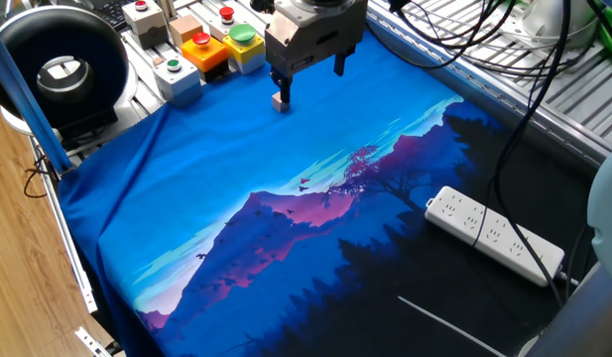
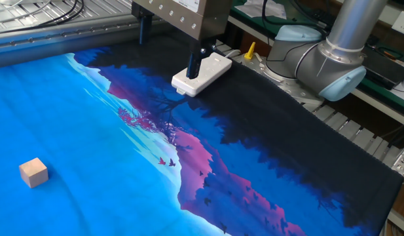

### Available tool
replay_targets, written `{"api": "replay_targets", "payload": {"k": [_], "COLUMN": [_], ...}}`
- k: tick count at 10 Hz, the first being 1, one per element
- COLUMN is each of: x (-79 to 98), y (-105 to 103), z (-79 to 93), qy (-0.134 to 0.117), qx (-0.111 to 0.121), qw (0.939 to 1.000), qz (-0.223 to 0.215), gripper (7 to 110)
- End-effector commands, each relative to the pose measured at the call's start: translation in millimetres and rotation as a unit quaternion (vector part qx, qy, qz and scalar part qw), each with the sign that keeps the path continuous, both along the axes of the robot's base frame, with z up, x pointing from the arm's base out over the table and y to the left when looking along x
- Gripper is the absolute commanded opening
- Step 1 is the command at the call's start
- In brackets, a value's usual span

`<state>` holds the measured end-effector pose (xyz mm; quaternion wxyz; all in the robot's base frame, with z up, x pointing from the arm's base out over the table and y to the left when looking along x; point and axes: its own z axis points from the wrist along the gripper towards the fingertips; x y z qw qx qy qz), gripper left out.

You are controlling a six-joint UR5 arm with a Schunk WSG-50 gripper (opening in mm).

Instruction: Approach and touch the side of the small block

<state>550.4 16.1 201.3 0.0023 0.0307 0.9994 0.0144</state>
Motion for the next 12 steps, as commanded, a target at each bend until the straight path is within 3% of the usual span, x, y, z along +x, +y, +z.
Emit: {"api": "replay_targets", "payload": {"k": [1,2,5,8,9,10,11,12], "x": [36.0,44.0,52.3,48.0,45.0,60.2,56.7,77.4], "y": [12,12,10,12,23,41,33,53], "z": [7.6,3.4,-24.5,-26.6,-26.5,-23.1,-24.5,-18.1], "qy": [-0.062,-0.07,-0.057,-0.047,-0.041,-0.073,-0.066,-0.111], "qx": [0.005,0.002,-0.013,-0.012,0.011,0.047,0.029,0.067], "qw": [0.9979,0.9975,0.9982,0.9987,0.9991,0.9962,0.9973,0.9907], "qz": [-0.014,-0.013,0.009,0.014,-0.001,0.01,0.012,0.04], "gripper": [7,7,7,7,7,7,7,7]}}
